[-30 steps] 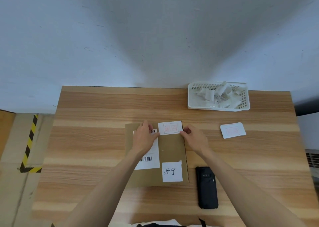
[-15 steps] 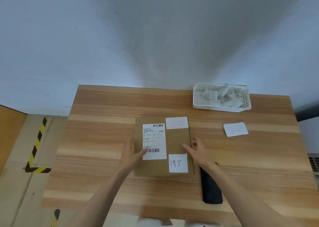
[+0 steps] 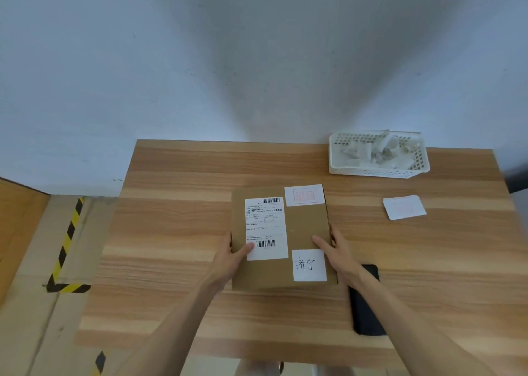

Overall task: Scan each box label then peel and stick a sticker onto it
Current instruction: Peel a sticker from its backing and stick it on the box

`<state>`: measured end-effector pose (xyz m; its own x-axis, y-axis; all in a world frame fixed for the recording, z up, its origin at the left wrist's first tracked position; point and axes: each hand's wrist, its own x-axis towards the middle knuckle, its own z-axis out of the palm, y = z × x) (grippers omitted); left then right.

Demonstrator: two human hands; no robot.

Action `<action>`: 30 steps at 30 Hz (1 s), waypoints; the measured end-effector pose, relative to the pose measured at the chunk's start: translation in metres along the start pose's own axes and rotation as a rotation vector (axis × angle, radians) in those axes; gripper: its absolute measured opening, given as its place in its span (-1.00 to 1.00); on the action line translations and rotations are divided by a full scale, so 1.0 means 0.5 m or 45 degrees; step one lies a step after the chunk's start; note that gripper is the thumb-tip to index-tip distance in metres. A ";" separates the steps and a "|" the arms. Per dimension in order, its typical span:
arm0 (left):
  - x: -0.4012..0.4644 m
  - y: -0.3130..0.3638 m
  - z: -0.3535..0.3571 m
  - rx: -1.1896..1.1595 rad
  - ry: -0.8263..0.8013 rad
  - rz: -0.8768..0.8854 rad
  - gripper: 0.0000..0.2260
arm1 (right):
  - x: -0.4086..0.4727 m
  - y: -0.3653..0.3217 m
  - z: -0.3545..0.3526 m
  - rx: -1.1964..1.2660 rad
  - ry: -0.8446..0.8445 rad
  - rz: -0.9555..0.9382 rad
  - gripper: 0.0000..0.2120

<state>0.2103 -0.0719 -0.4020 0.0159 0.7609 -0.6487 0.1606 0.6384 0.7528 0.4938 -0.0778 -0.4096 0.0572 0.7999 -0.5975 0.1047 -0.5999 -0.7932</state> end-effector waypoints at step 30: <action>-0.401 0.561 0.650 0.388 -0.636 1.127 -0.51 | -0.680 -0.204 -0.629 -0.017 1.254 -0.616 -0.57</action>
<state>0.5730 -0.0835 -0.0971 0.6408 0.7622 0.0924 0.1330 -0.2288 0.9643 0.7758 -0.2831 -0.0885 0.7747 0.6172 0.1374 0.3404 -0.2239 -0.9132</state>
